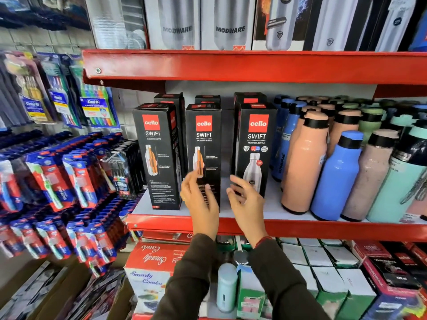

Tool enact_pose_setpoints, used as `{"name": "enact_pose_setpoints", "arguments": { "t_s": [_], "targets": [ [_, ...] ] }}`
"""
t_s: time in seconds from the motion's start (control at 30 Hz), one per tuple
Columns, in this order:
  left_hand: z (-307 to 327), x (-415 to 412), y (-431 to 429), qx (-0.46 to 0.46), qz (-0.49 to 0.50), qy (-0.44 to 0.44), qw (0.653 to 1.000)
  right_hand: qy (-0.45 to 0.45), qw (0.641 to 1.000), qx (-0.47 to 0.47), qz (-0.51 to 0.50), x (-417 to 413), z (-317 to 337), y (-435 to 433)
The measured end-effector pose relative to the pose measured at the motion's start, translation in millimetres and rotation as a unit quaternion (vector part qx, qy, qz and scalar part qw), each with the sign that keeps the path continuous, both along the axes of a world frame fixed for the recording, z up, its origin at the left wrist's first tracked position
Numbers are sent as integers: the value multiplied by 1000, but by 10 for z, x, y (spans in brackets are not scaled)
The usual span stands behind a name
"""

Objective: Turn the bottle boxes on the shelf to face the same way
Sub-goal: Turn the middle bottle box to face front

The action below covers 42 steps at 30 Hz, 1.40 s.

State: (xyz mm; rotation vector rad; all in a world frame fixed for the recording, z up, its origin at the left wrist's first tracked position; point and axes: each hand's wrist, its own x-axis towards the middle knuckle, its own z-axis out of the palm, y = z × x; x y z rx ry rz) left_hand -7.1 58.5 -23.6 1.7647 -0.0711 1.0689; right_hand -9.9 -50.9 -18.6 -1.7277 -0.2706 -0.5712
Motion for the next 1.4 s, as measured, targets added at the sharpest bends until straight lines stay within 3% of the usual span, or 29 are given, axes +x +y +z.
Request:
{"name": "enact_pose_setpoints", "arguments": {
  "t_s": [0.23, 0.5, 0.73, 0.93, 1.13, 1.4],
  "targets": [
    [-59, 129, 325, -43, -72, 45, 995, 55, 998, -22, 32, 148, 4, 286],
    [-94, 206, 535, -89, -125, 170, 974, 74, 997, -11, -24, 212, -15, 439],
    [-48, 184, 717, -86, -157, 167, 970, 83, 996, -18, 1, 150, -37, 451],
    [-138, 145, 773, -181, -202, 161, 949, 56, 997, -52, -16, 93, 54, 471],
    [-69, -3, 745, -218, -202, 149, 943, 49, 996, -56, -42, 99, 108, 523],
    [-61, 8, 743, -141, -164, 110, 970, 52, 995, -40, -73, 117, 113, 553]
  ]
}}
